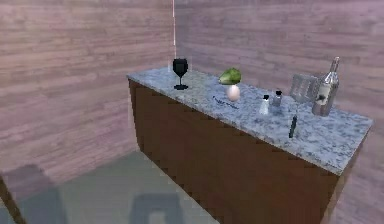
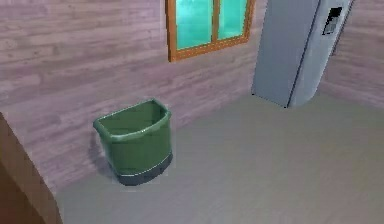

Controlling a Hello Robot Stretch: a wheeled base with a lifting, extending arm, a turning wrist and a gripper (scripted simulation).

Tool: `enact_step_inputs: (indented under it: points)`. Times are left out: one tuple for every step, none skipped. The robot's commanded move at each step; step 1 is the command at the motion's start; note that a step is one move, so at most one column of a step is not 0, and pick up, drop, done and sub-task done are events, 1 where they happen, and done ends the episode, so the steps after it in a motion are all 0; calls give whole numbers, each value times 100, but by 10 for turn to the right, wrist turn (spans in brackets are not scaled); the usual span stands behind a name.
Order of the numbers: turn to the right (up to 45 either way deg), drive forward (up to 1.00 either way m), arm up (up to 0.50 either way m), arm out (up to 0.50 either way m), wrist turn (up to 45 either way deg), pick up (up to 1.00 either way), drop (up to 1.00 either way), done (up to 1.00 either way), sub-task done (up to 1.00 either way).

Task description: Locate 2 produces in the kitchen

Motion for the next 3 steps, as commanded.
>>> enact_step_inputs:
  points:
    - [0, 45, 0, 0, 0, 0, 0, 0, 0]
    - [120, 0, 0, 0, 0, 0, 0, 0, 0]
    - [0, 0, 0, 0, 0, 0, 0, 100, 0]
